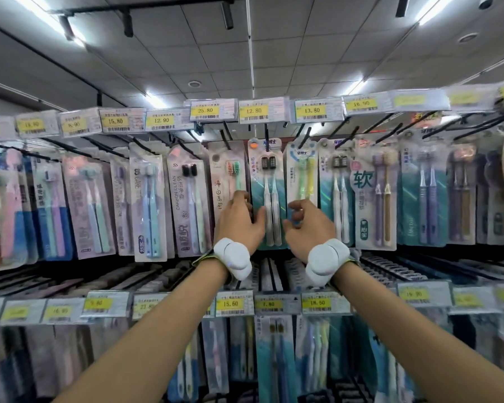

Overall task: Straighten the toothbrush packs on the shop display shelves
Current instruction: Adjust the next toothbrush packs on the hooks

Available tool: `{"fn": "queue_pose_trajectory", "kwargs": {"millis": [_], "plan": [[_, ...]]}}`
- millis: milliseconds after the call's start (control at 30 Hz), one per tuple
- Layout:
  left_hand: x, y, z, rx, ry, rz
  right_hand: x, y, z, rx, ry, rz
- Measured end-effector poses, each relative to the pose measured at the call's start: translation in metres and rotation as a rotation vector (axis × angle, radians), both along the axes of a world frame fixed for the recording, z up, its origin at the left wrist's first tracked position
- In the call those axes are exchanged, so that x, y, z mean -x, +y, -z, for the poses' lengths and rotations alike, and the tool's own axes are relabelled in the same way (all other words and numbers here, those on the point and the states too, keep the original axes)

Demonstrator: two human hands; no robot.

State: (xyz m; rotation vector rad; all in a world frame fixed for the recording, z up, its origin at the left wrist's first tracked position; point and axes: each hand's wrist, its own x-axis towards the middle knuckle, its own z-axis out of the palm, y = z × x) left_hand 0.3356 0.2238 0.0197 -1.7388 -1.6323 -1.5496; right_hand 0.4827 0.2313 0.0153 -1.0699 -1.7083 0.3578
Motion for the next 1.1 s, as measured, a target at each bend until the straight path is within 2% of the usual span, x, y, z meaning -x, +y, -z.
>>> {"fn": "queue_pose_trajectory", "kwargs": {"millis": [200,333,600,1100], "plan": [[0.004,0.002,0.008,0.021,-0.029,0.07,0.0,-0.003,0.003,0.027,-0.019,-0.041],[0.014,0.0,0.011,0.032,-0.031,0.079,0.007,-0.004,0.006,0.022,0.04,-0.081],[0.032,-0.018,0.007,-0.139,-0.096,-0.107,0.011,-0.009,0.014,0.042,0.063,-0.176],[-0.002,-0.023,0.018,-0.017,-0.067,0.045,0.002,-0.008,0.014,0.074,0.102,-0.154]]}}
